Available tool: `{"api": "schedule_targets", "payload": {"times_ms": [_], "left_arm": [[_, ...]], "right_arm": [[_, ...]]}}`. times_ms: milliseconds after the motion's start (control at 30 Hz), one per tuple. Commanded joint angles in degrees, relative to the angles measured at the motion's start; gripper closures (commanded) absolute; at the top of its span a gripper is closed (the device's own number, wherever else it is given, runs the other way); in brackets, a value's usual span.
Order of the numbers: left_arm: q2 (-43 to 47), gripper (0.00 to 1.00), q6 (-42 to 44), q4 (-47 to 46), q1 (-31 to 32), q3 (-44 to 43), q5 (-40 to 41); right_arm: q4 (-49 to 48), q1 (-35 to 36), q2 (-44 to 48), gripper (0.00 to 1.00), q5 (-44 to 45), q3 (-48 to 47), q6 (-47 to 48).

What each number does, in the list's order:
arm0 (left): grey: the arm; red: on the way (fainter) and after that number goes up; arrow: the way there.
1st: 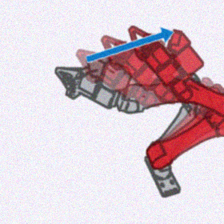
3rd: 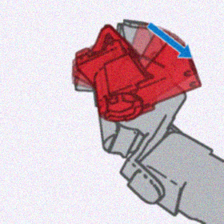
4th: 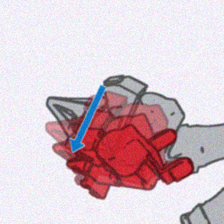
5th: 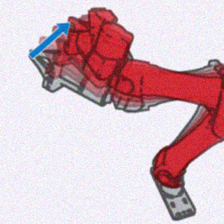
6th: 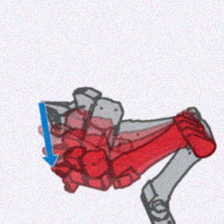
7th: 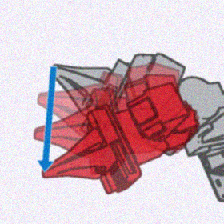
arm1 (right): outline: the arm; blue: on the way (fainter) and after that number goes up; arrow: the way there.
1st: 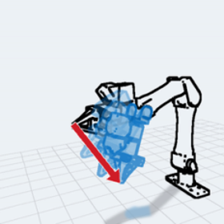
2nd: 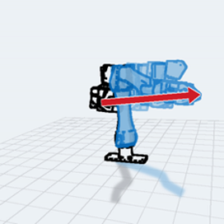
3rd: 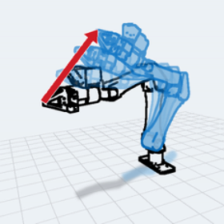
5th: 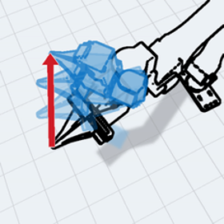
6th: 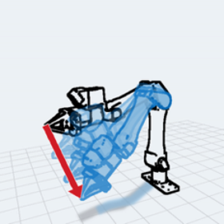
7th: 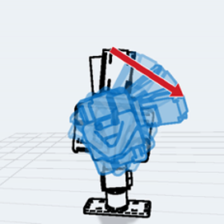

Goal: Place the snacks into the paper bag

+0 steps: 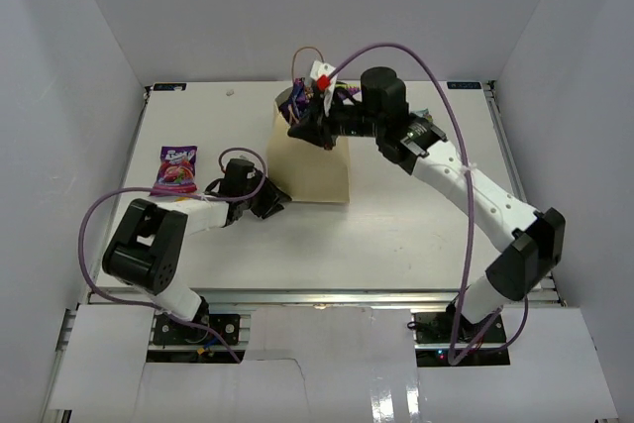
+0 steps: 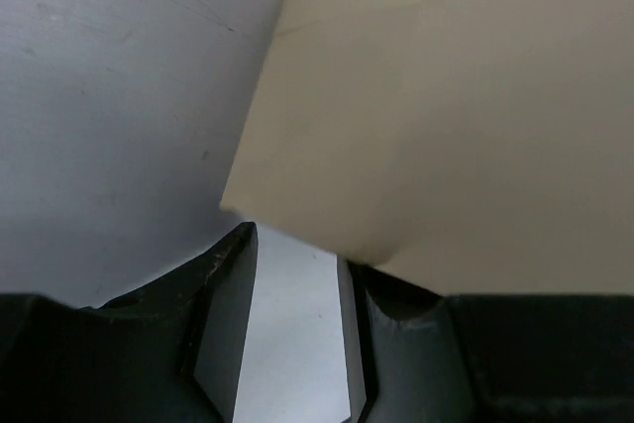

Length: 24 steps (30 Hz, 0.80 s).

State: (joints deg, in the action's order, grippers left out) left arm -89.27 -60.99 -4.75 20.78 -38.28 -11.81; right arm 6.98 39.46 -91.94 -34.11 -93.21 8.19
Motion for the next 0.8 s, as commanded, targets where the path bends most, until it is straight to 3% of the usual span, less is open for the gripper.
{"api": "schedule_targets", "payload": {"times_ms": [0, 133, 400, 767], "left_arm": [[-4.1, 0.52, 1.1, -3.7, -0.4, -3.6, -1.4], [-9.8, 0.52, 2.3, -4.5, -0.6, -7.8, -3.3], [-13.5, 0.52, 1.9, -5.9, -1.3, -12.3, -5.5], [-12.2, 0.52, -0.1, -8.9, -1.3, -9.4, -8.3]], "right_arm": [[-3.7, 6.9, 9.1, 0.92, -6.1, 5.3, 3.8], [0.1, 11.8, 14.2, 0.92, -2.8, 16.8, 9.5], [1.5, 11.6, 16.7, 0.92, 5.5, 23.4, 15.6], [1.6, 8.5, 7.9, 0.92, 9.0, 16.6, 16.1]]}}
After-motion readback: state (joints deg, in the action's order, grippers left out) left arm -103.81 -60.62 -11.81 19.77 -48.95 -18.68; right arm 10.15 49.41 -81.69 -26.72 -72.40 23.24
